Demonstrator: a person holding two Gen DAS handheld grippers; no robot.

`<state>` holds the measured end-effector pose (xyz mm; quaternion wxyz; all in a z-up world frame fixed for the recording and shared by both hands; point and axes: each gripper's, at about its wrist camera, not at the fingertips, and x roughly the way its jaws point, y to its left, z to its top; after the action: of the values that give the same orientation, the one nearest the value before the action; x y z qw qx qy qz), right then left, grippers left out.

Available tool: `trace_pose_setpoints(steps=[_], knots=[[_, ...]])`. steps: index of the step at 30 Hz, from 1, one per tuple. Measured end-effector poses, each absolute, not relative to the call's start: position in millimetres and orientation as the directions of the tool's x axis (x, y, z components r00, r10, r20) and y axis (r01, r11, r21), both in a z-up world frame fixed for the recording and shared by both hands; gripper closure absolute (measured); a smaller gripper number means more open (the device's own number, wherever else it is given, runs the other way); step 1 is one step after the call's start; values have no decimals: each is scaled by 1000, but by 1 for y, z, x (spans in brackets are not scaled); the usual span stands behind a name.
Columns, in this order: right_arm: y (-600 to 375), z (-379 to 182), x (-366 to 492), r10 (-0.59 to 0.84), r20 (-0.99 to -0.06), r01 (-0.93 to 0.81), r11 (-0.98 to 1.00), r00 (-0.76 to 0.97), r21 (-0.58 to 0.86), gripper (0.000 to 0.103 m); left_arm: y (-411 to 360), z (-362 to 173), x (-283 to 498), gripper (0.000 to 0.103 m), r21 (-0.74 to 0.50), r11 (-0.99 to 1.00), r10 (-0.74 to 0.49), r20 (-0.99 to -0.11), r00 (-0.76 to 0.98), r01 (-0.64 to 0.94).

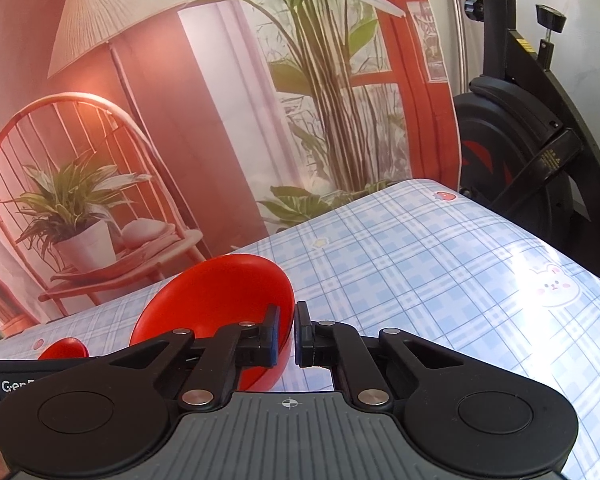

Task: Organize plates and bowls

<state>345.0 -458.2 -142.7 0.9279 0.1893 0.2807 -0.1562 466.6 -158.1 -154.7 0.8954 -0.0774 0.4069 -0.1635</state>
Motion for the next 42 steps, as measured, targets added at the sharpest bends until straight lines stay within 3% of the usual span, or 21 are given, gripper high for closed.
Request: trace_pose_setpoints(steps=[27,42], knots=[[-364,-90,342,-77,-538,311,880,840,359,99,-55,-110,416,85,-310,925,-377,-665,645,221],[-304,-113,386,-57,-615,286,916,786,281,98,5,-136,429,85,-327,924,-378,-697,610,199]])
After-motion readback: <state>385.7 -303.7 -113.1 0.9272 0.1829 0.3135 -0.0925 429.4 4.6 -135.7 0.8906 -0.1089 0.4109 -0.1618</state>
